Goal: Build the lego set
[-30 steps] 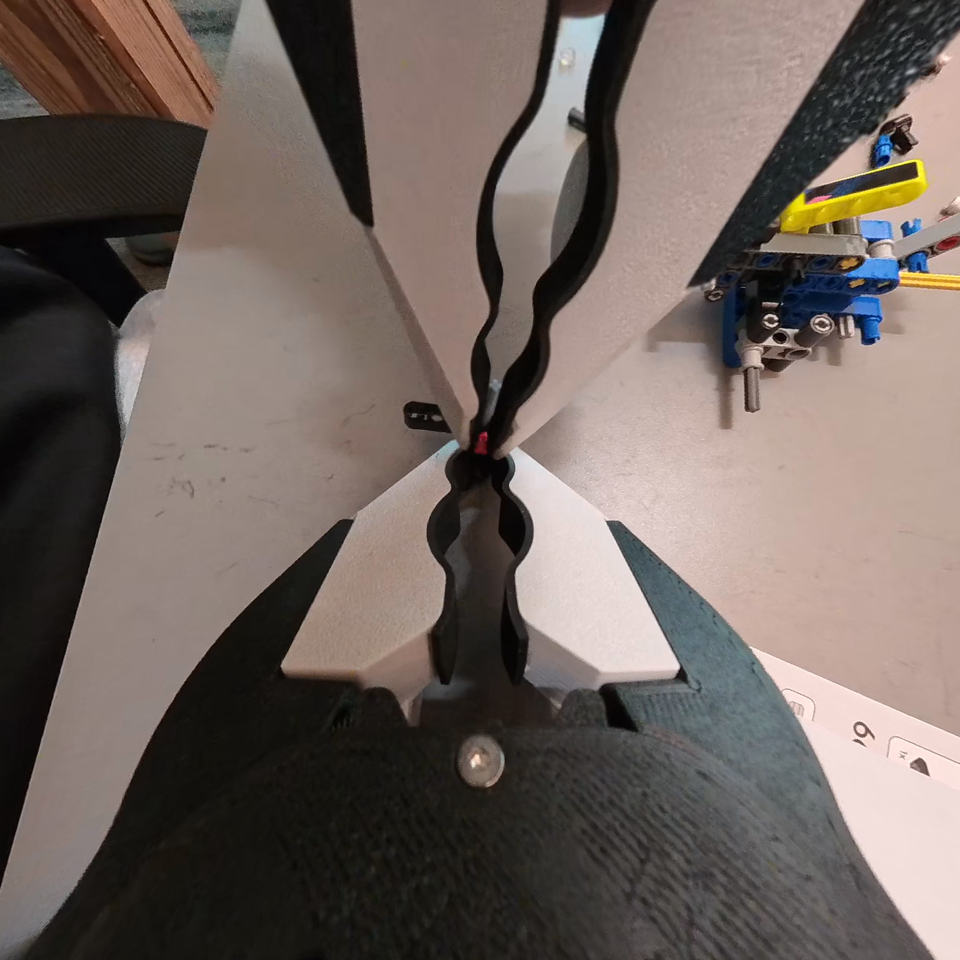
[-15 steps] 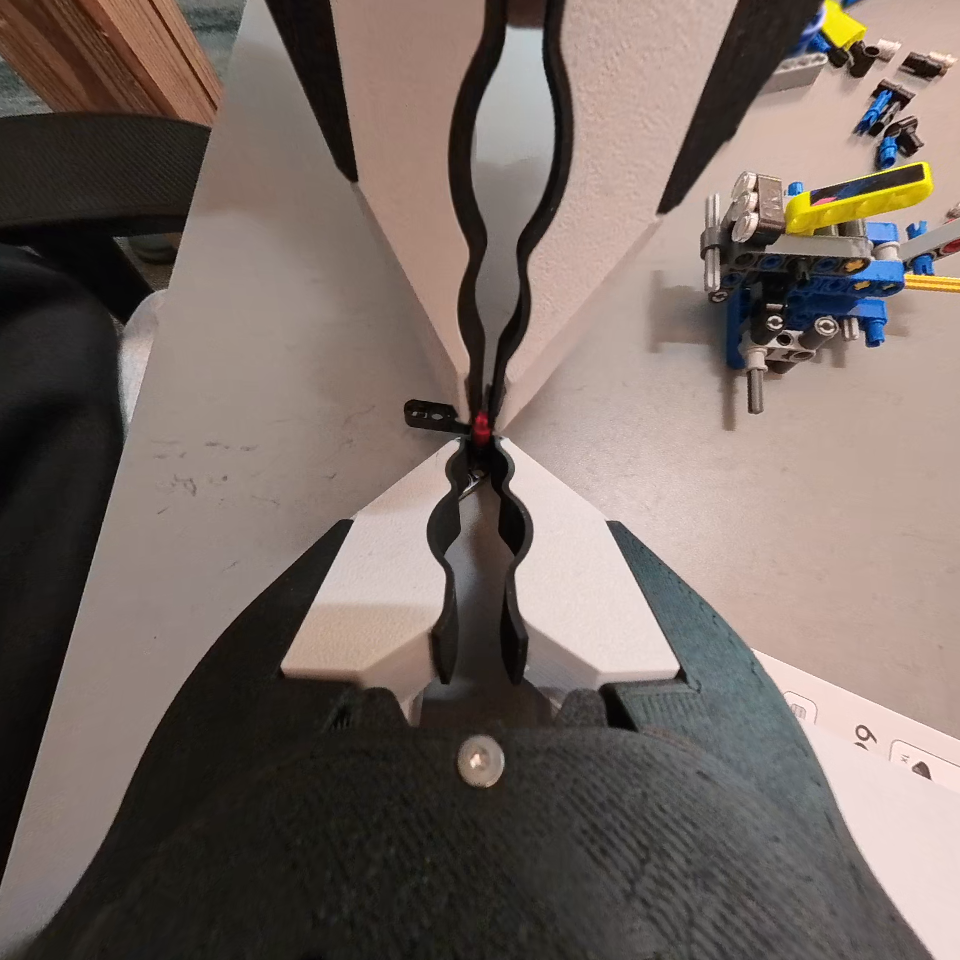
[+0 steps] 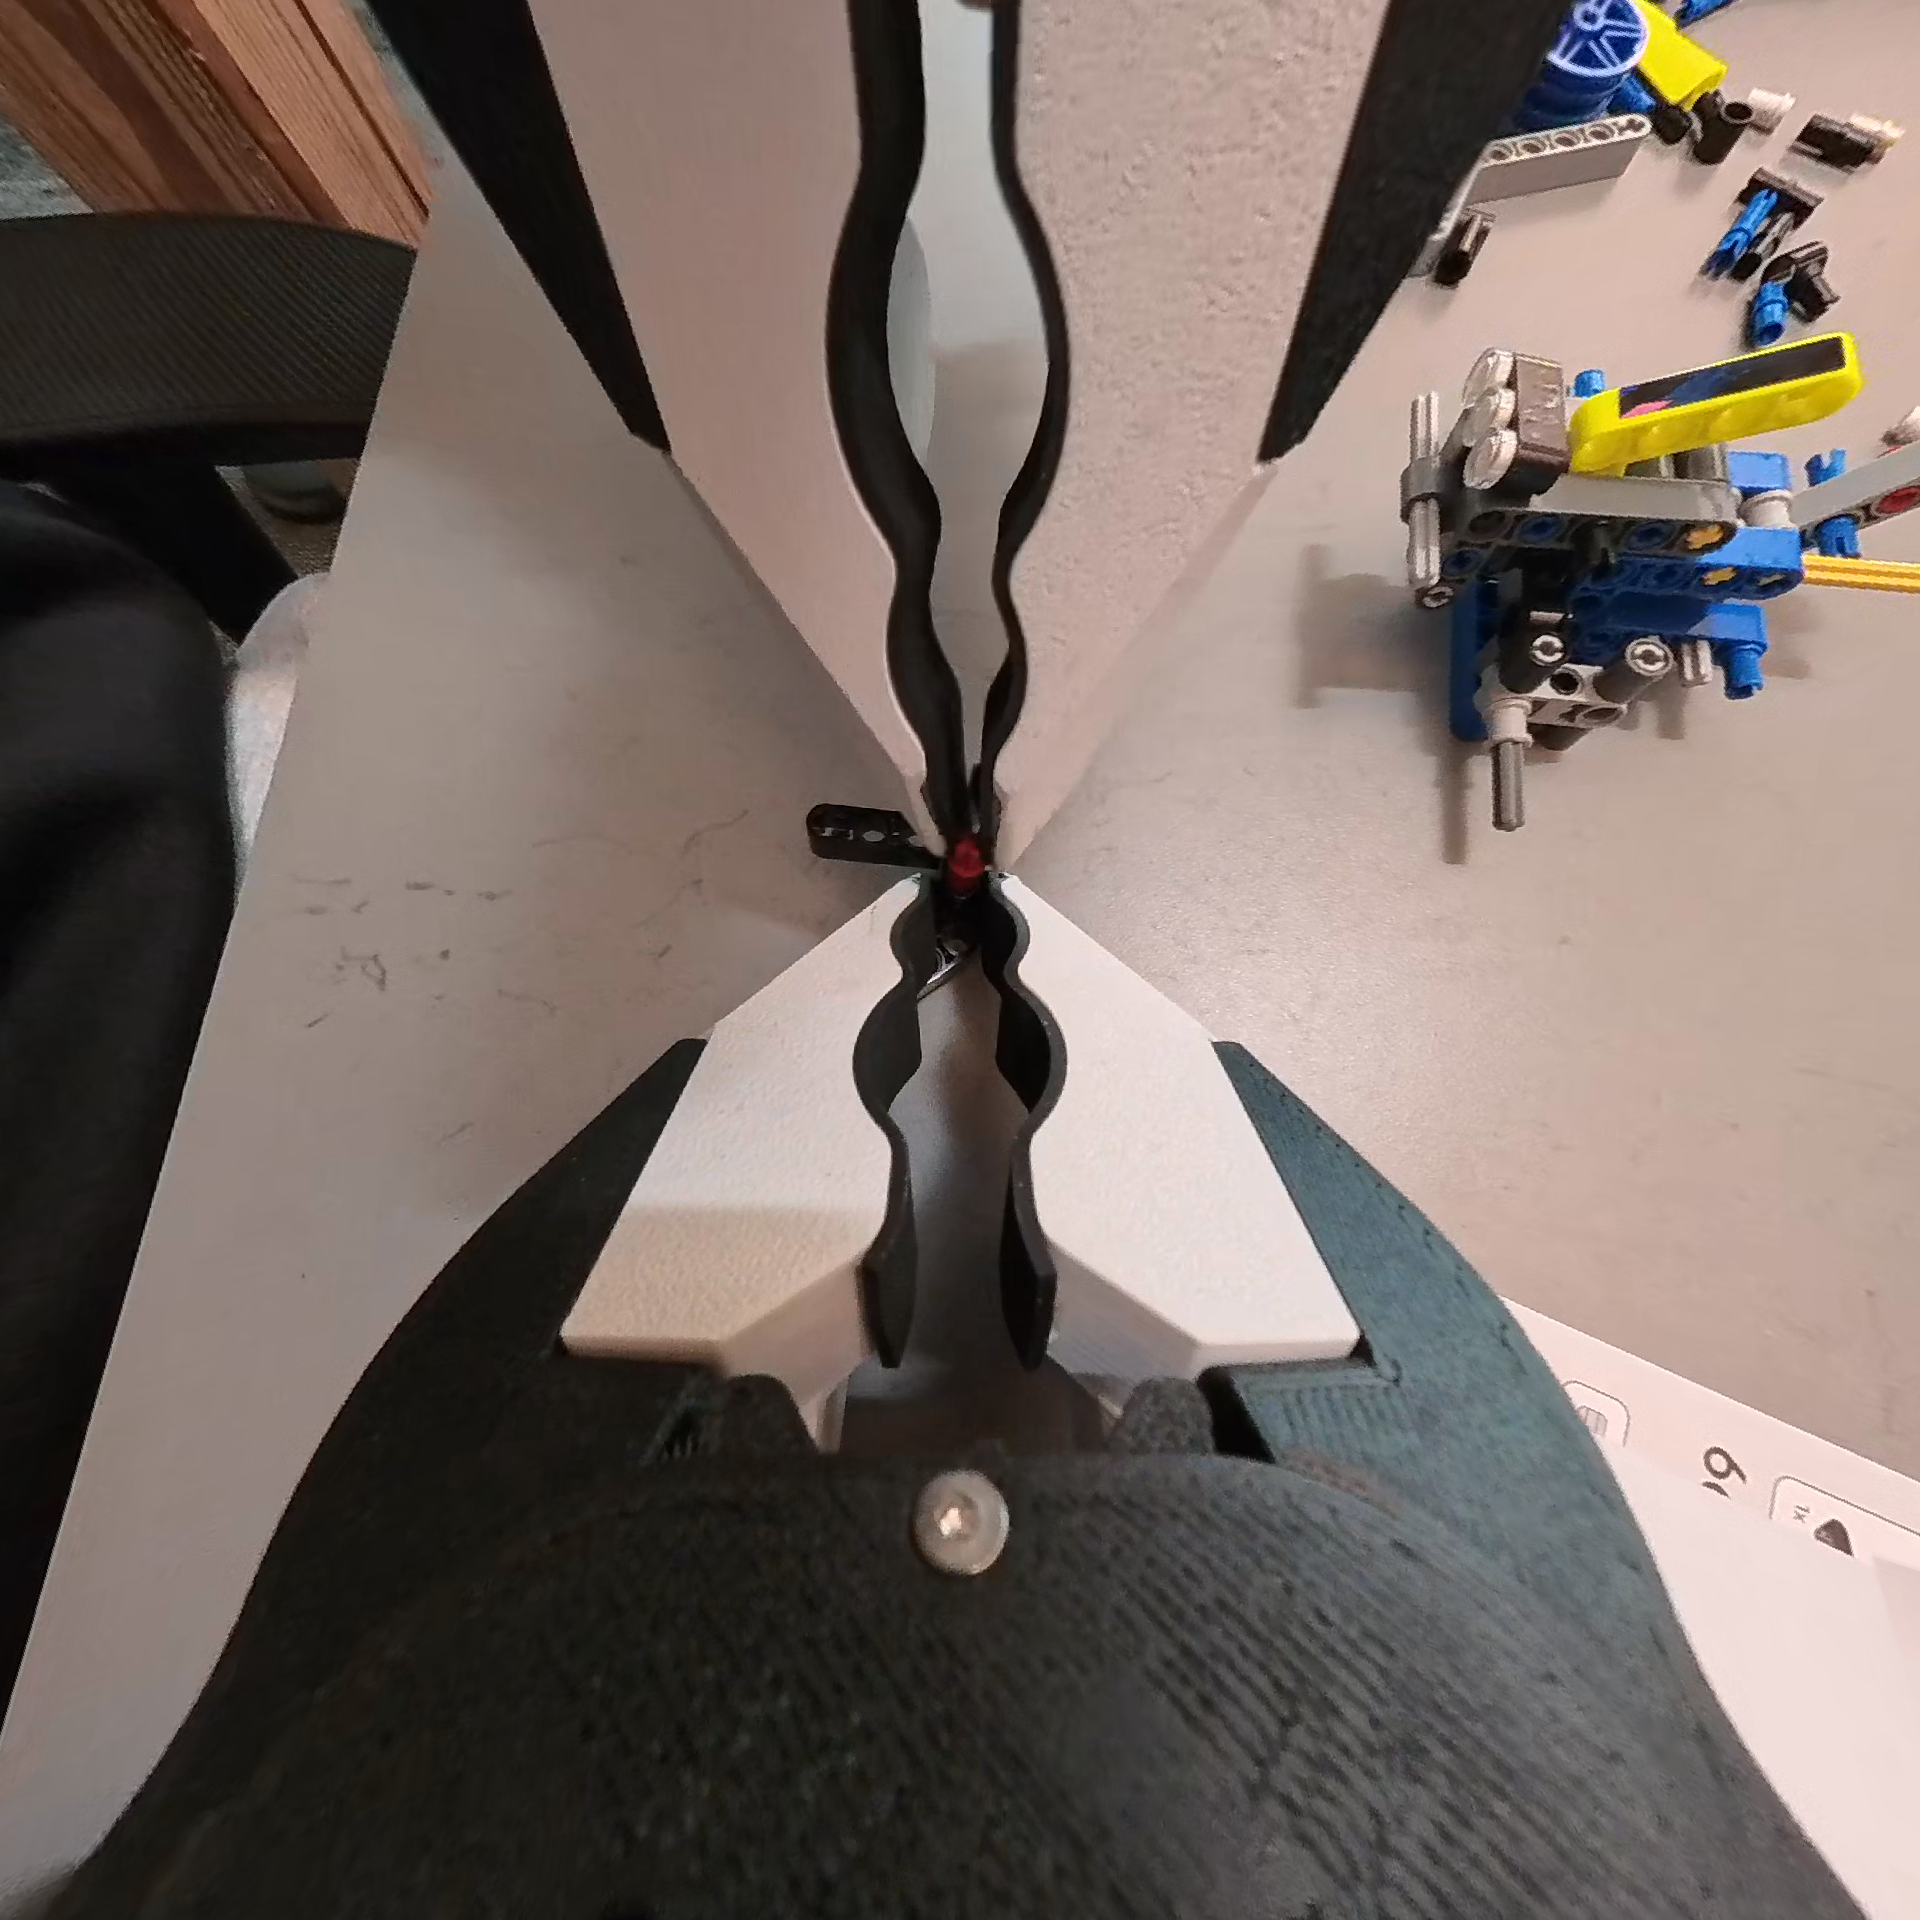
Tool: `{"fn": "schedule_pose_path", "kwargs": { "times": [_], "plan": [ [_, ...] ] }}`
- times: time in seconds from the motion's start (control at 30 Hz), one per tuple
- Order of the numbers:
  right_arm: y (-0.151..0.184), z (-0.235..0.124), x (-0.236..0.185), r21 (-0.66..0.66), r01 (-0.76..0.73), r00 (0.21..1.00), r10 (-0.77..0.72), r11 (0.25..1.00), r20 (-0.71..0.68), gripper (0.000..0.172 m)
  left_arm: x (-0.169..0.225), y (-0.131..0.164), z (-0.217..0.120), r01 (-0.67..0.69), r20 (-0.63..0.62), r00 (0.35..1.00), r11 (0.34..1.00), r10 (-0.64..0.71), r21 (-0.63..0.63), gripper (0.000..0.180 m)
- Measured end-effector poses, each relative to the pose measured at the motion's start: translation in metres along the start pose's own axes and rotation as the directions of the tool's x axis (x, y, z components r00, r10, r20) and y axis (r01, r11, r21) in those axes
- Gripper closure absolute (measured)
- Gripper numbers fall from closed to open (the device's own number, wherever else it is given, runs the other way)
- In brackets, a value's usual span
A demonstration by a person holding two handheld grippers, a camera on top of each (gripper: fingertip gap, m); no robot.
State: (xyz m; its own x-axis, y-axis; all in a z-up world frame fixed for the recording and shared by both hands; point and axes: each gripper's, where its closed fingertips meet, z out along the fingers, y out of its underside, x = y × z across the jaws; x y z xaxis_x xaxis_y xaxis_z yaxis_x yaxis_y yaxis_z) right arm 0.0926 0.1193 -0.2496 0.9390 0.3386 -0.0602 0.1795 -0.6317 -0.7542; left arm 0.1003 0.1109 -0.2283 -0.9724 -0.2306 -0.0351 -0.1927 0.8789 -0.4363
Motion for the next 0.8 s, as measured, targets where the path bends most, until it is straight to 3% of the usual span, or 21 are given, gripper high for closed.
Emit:
{"fn": "schedule_pose_path", "kwargs": {
  "times": [0.27, 0.43, 0.67, 0.8],
  "plan": [
    [0.0, 0.0, 0.0, 0.001, 0.003, 1.0, -0.003, 1.0, -0.003, 0.165, 0.001, 0.0, 0.001, 0.095, -0.033, 0.995, 0.995, -0.095, -0.002, 0.18],
    [0.0, 0.0, 0.0, 0.001, 0.0, 1.0, 0.0, 1.0, -0.001, 0.165, 0.0, 0.001, 0.002, 0.069, 0.014, 0.998, 0.996, -0.068, -0.056, 0.18],
    [0.001, -0.006, 0.006, 0.018, -0.039, 0.999, 0.039, 0.999, -0.024, 0.154, 0.001, -0.002, 0.001, 0.161, 0.001, 0.987, 0.982, -0.161, 0.103, 0.18],
    [0.003, -0.01, 0.002, 0.028, -0.078, 0.997, 0.078, 0.997, 0.026, 0.156, 0.003, -0.005, 0.002, 0.168, -0.004, 0.986, 0.975, -0.169, 0.144, 0.18]
  ]
}}
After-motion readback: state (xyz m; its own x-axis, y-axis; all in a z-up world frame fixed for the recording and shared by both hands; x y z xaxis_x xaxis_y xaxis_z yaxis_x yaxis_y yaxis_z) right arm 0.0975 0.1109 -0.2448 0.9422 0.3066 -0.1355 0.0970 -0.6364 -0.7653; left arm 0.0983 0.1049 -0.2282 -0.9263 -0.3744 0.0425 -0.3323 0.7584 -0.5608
